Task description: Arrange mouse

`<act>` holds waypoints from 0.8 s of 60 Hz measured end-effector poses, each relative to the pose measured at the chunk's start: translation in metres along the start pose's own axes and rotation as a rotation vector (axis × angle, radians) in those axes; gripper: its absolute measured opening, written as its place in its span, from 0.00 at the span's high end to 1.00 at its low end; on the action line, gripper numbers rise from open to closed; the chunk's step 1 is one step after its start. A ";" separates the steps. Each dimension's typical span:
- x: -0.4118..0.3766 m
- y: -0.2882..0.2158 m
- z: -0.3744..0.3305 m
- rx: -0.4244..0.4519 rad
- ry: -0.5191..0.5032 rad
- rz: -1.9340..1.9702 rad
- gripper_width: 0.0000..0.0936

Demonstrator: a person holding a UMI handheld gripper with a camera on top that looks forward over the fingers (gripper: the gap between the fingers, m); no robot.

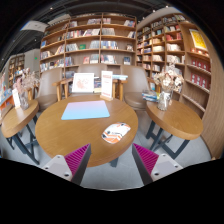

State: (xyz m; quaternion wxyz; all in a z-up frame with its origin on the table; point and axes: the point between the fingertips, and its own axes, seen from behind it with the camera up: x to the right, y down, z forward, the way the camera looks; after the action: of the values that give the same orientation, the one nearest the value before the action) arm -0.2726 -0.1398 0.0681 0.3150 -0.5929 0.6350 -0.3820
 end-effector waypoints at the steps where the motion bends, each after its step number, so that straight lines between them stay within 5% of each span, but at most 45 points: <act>1: -0.002 0.001 0.003 -0.003 -0.004 -0.001 0.10; 48: -0.009 0.013 0.135 -0.095 -0.039 0.009 0.08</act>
State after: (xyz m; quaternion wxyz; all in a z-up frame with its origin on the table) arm -0.1632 -0.1458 -0.0127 0.3004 -0.6119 0.6488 -0.3383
